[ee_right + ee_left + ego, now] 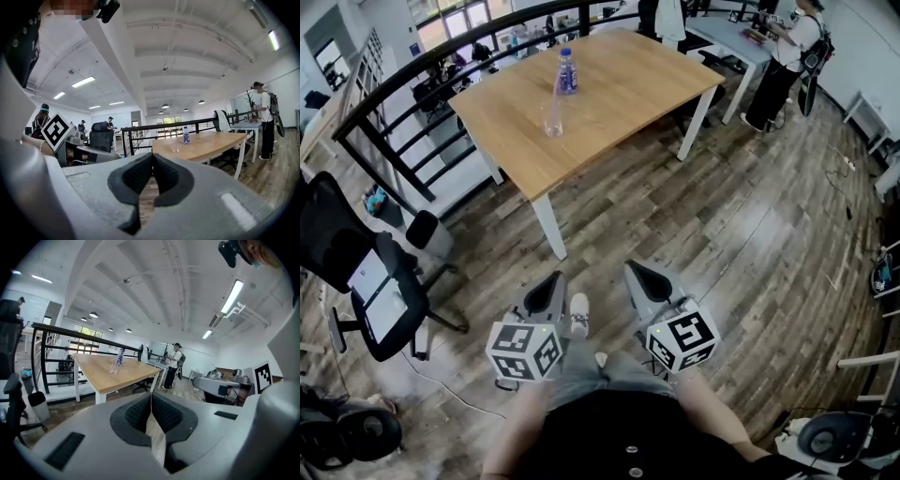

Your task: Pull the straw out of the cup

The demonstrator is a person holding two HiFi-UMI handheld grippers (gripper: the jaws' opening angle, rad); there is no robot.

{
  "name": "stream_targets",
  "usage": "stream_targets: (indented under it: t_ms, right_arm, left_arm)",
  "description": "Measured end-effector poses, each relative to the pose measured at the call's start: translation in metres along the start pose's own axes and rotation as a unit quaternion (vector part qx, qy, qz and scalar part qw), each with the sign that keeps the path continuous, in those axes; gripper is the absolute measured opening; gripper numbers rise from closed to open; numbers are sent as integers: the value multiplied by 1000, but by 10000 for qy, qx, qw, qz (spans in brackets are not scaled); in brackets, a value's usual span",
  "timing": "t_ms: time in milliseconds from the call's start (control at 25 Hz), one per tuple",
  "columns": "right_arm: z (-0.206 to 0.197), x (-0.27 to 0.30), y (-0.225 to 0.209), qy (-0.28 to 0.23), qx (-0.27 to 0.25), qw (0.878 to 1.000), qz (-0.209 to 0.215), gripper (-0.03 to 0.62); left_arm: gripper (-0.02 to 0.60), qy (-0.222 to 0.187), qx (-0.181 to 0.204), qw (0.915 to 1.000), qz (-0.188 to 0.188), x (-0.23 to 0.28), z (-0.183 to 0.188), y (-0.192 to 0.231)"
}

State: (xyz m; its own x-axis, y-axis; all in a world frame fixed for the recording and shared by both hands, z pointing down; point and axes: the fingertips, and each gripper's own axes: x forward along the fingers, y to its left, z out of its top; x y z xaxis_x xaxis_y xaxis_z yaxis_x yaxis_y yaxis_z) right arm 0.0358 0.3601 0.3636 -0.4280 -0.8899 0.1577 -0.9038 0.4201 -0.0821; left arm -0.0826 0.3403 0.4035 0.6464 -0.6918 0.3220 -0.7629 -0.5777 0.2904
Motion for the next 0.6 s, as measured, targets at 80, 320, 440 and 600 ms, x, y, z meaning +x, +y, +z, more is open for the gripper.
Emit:
stream_targets:
  t_ms: [80, 320, 440, 600]
  right_arm:
    - [-3, 10, -9, 36, 14, 10000, -39, -2]
    - [2, 59, -39, 45, 25, 9999, -131, -2]
    - [11, 93, -52, 3, 15, 9999, -143, -2]
    - [26, 142, -67, -37, -41, 9998, -179, -2]
  left_arm:
    - [17, 8, -41, 10000, 11, 12, 3, 8]
    - [17, 8, -116, 9998, -136, 56, 25, 37]
    - [17, -20, -37, 9998, -209, 82, 45, 59]
    - [17, -51, -16, 9994, -331, 116, 72, 91]
